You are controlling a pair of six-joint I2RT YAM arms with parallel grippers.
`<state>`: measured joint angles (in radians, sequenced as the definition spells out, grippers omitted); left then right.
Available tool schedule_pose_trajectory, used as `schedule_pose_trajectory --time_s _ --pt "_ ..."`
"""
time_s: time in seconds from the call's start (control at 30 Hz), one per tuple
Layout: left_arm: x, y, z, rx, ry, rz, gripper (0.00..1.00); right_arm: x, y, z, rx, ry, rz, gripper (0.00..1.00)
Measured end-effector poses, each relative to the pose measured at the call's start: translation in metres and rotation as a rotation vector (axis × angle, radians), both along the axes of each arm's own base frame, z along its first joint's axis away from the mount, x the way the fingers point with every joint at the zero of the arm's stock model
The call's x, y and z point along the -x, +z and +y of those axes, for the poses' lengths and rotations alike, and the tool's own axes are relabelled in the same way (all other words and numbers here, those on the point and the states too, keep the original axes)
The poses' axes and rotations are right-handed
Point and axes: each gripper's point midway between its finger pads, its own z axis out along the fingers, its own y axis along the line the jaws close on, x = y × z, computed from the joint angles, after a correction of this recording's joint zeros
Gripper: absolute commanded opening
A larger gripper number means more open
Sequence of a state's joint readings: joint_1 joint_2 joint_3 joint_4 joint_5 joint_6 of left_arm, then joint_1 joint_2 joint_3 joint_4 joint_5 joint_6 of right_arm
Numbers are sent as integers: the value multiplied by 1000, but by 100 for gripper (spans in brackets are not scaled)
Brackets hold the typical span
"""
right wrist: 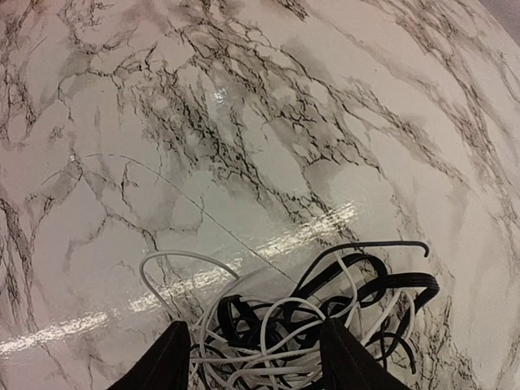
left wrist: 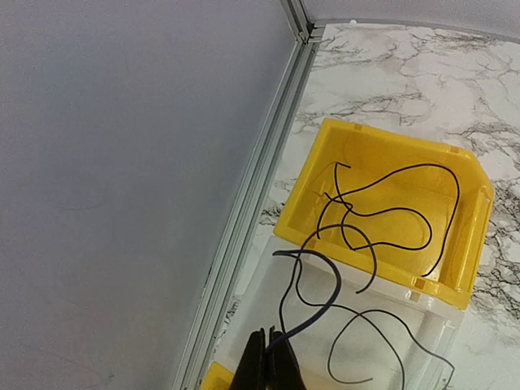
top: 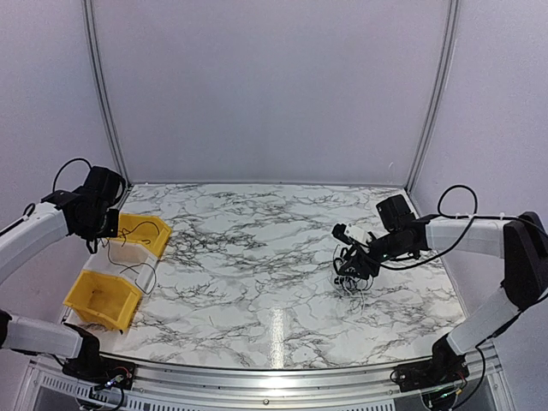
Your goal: Untangle the cables
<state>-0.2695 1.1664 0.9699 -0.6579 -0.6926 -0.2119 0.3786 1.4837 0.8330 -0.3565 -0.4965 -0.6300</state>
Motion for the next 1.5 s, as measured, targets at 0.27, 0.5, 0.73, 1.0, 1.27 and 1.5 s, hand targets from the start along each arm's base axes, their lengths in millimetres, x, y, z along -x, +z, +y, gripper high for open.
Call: schedule_pose_trajectory --time_s 0.27,0.5,0.73,1.0,1.27,1.5 --pt "-1 -19 -6 42 3 42 0 3 -3 4 19 19 -4 54" --pt "15 10 -3 71 -5 -37 0 4 -6 5 34 23 -3 54" --pt "30 -2 -4 106 8 42 0 6 -6 8 41 39 -7 54" --pt "18 -50 -18 147 26 226 0 8 -7 8 55 49 -8 54" --pt "13 -101 -18 156 67 345 0 9 -8 8 65 56 -9 54" --pt "19 -125 -21 192 65 366 56 9 -8 7 75 55 -8 54"
